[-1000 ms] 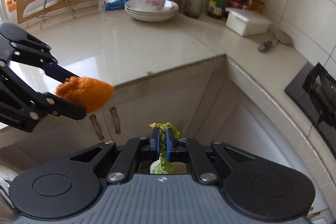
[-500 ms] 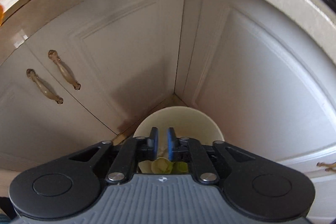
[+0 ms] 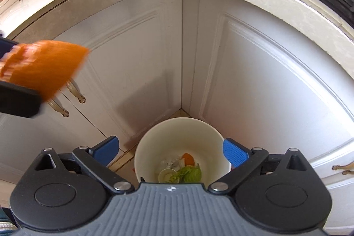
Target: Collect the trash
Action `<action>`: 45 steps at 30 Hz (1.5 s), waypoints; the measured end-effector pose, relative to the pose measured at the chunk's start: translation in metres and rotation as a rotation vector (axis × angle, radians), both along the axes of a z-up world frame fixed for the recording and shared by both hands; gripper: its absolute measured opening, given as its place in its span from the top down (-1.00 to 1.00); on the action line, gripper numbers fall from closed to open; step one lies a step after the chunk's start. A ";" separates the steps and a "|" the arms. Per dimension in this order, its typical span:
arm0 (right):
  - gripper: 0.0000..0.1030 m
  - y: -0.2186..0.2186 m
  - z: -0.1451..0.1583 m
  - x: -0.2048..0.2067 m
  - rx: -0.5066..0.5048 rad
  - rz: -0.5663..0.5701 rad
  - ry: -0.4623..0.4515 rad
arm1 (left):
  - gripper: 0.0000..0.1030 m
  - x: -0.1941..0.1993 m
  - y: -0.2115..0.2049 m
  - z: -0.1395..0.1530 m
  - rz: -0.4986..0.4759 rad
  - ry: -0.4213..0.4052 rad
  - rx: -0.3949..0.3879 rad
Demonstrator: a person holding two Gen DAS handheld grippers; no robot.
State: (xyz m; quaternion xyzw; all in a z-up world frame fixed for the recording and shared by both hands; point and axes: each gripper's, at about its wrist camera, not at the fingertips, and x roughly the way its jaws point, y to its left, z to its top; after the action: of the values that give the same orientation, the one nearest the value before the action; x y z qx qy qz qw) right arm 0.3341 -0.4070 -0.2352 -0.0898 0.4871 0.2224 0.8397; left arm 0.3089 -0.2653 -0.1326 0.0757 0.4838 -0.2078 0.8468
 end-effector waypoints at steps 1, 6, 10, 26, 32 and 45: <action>-1.00 -0.003 0.000 -0.003 -0.002 -0.005 -0.003 | 0.14 0.005 -0.006 -0.008 0.003 0.015 0.000; -1.00 -0.022 0.002 -0.022 -0.038 -0.036 -0.021 | 0.14 0.031 -0.028 -0.049 0.031 0.040 0.012; -1.00 -0.035 0.007 -0.037 -0.064 -0.072 -0.036 | 0.13 0.052 -0.044 -0.087 0.045 0.081 0.032; -1.00 -0.063 0.018 -0.059 -0.052 -0.223 -0.036 | -0.73 0.074 -0.063 -0.125 0.056 0.036 0.110; -1.00 -0.065 0.019 -0.052 -0.049 -0.278 -0.005 | -0.73 0.064 -0.060 -0.101 0.053 0.021 0.133; -1.00 -0.058 0.034 -0.045 -0.028 -0.532 0.119 | -0.78 0.033 -0.024 -0.040 0.134 0.105 0.201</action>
State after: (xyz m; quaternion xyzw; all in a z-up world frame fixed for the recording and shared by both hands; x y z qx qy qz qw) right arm 0.2889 -0.4649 -0.2015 0.0429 0.5452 -0.0076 0.8372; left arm 0.3422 -0.2897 -0.1725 0.1165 0.5499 -0.1049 0.8204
